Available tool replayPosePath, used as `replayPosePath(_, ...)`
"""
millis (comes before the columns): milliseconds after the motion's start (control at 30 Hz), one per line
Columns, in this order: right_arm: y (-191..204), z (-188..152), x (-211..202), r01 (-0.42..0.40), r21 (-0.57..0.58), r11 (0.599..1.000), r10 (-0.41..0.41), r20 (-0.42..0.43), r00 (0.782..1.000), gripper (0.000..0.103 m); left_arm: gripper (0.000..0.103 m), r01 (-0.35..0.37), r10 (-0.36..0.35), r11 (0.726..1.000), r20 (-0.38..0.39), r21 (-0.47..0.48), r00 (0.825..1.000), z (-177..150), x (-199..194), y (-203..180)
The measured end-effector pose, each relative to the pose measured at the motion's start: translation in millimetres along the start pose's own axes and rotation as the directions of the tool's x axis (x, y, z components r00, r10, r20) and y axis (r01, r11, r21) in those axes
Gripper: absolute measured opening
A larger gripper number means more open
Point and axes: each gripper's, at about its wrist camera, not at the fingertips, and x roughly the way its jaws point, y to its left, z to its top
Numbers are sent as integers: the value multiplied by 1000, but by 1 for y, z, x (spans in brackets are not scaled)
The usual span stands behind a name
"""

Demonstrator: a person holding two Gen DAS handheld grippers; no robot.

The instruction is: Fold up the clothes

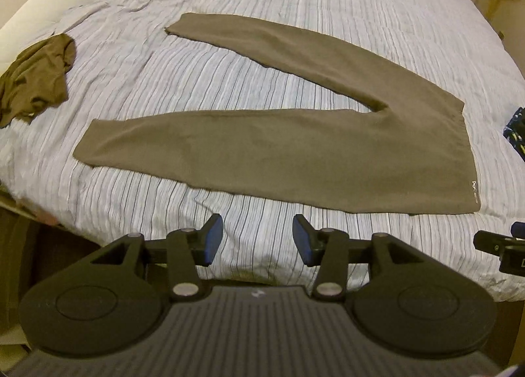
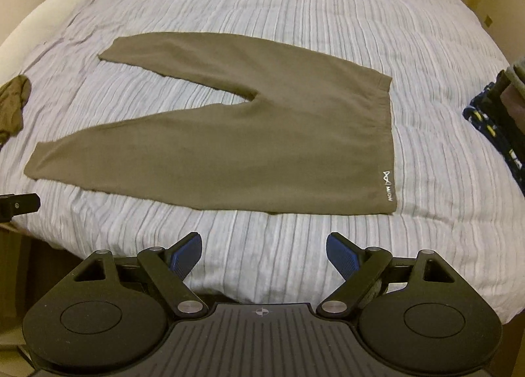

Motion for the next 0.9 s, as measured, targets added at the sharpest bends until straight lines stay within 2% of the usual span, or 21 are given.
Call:
replayPosePath(467, -17, -17, -18, -10, -11, 1000, 10, 5, 1000, 86, 44, -29, 30, 999, 31, -24, 999, -21, -29, -10)
replayPosePath(900, -17, -23, -28, 1, -18, 1000, 0, 21, 1000, 86, 44, -35, 36, 998, 30, -43, 999, -32, -34, -2)
